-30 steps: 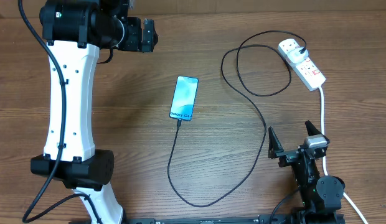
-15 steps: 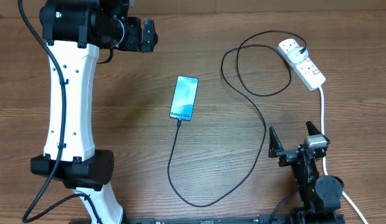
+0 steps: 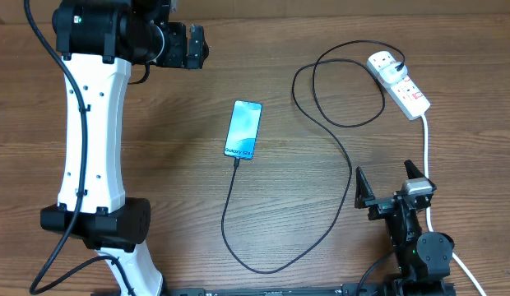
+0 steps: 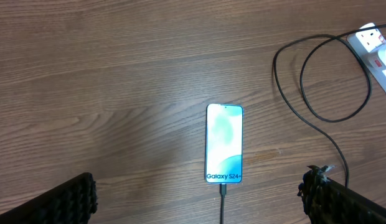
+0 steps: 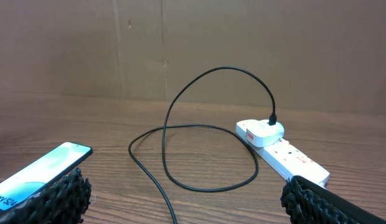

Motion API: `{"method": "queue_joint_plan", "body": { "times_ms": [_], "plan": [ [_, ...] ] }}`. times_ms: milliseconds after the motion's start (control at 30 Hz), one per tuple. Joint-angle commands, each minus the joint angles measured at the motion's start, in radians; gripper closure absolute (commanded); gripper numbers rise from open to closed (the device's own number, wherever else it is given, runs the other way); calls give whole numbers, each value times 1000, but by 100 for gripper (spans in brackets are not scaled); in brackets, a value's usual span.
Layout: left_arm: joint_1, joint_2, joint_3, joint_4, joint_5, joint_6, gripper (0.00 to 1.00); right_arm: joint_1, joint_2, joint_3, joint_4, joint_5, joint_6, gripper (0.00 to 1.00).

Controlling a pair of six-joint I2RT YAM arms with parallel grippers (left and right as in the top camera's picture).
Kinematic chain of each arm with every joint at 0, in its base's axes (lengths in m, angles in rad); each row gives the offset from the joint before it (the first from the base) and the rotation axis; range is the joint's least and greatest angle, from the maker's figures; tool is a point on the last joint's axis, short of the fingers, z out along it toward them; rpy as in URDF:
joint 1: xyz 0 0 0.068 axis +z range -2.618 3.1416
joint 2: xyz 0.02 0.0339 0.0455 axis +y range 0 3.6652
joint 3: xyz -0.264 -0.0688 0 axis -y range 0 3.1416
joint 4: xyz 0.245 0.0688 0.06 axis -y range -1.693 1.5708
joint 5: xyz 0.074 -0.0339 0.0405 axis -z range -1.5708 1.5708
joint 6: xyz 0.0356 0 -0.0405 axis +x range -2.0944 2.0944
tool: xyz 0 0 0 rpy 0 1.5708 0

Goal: Plug charger to phone and switch on socket

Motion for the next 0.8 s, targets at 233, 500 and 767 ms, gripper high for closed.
{"method": "queue_joint_plan", "body": {
  "times_ms": [233,500,767],
  "plan": [
    [-6,2,-4,4,-6,-3,0,6,-11,-10,8,16,2,0],
    [-6,2,-4,4,-6,-3,0,6,-11,-10,8,16,2,0],
    [-6,-5,-10,-21,-6,-2,0,6,-11,-10,8,16,2,0]
  ]
}}
